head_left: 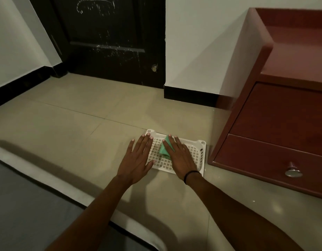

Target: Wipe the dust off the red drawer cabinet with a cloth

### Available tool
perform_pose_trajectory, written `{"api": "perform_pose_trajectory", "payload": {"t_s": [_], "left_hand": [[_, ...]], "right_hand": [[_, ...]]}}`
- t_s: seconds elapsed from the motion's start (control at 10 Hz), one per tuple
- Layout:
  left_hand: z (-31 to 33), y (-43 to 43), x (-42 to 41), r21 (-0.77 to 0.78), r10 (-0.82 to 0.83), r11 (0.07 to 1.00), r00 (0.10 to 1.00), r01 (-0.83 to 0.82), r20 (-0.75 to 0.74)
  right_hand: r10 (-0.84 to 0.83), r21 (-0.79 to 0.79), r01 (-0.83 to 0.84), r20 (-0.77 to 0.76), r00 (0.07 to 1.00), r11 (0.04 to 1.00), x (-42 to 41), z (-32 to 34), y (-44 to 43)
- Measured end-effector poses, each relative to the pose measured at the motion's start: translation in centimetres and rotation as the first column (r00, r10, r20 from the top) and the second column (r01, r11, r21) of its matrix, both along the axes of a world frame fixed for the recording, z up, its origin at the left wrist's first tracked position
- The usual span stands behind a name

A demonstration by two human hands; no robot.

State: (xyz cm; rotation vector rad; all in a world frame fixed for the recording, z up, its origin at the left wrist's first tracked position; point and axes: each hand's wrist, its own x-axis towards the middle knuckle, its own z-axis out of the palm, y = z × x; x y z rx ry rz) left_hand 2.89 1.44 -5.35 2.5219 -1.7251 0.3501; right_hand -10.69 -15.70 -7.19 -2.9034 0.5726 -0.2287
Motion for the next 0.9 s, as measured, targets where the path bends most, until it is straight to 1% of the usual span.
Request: {"api": "perform_pose_trajectory", "payload": {"t_s": [0.1, 0.2, 0.4, 0.6, 0.7, 0.8, 0.9], "left_hand": [[-0.1, -0.1, -0.1, -0.006, -0.013, 1.0, 1.0, 0.014, 0.01], [-0.4, -0.3, -0.1, -0.006, -0.017, 1.0, 1.0, 0.017, 0.004], [-0.9, -0.7, -0.5, 0.021, -0.018, 1.0, 1.0, 0.018, 0.002], [-1.2, -0.7, -0.5, 0.016, -0.017, 1.0, 1.0, 0.017, 0.013], [-1.6, -0.9, -0.3, 0.003, -0.007, 1.0, 1.0, 0.007, 0.014], [-0.7, -1.1, -0.6, -0.035, 0.007, 0.999, 1.0, -0.007, 0.015], [-0.2, -1.8, -1.5, -0.083, 0.0, 0.997, 1.0, 0.002, 0.024]], "right_hand": [[0.045, 0.085, -0.032, -0.164, 0.985, 0.996, -0.4, -2.3, 0.4], [0.069, 0.137, -0.037, -0.238, 0.969, 0.99, -0.5, -3.3, 0.4], [0.052, 0.139, -0.012, -0.282, 0.958, 0.99, -0.2, -3.3, 0.8], [0.061, 0.146, -0.014, -0.32, 0.945, 0.989, -0.3, -2.9, 0.9], [0.071, 0.161, -0.019, -0.327, 0.943, 0.987, -0.3, -2.4, 0.9], [0.072, 0.154, -0.033, -0.256, 0.964, 0.988, -1.0, -0.7, 0.6], [0.075, 0.141, -0.054, -0.15, 0.986, 0.989, -2.2, 1.0, 0.1]]}}
